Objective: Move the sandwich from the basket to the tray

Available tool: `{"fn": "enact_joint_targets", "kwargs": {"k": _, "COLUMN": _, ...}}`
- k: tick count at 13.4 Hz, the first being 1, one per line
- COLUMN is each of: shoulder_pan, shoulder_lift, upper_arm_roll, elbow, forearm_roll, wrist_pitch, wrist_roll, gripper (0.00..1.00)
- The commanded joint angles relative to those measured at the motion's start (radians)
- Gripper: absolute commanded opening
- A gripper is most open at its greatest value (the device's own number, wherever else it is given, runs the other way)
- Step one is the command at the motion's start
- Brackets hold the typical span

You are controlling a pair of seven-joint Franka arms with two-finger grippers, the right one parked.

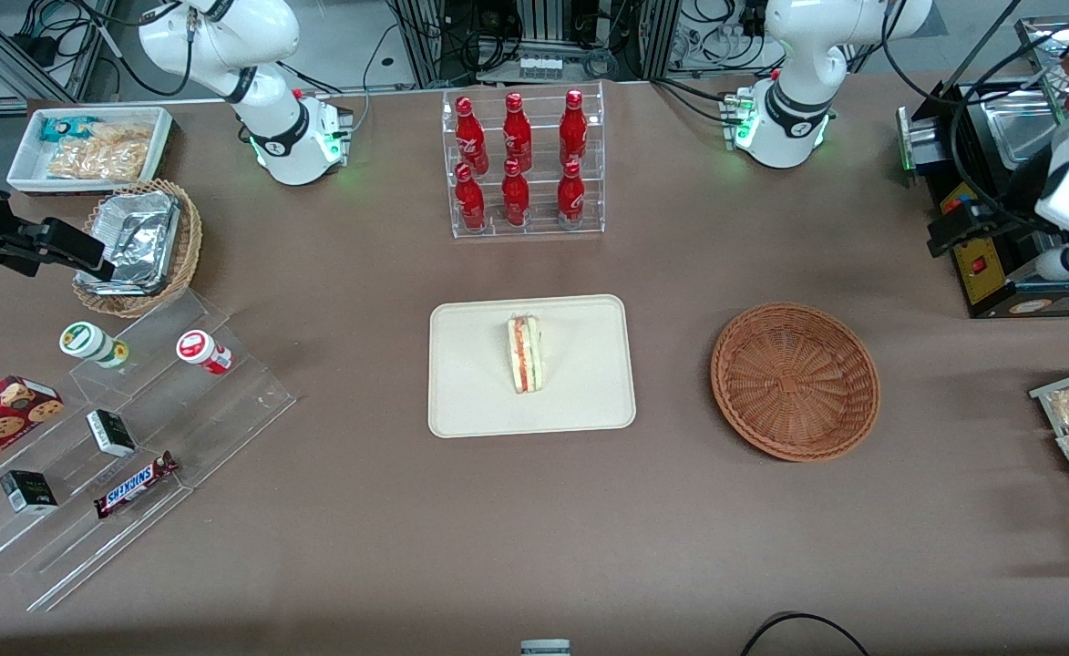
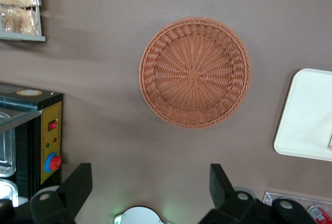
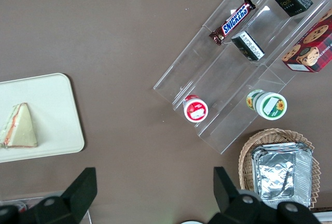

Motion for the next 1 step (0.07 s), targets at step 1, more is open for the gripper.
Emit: {"fn": "enact_joint_targets", "kwargs": {"k": 1, "shoulder_pan": 0.006, "shoulder_lift": 0.050, "upper_arm_roll": -0.002, "elbow": 0.073, "forearm_roll": -0.010, "wrist_pitch": -0.020, "wrist_roll": 0.027, "gripper": 1.00}}
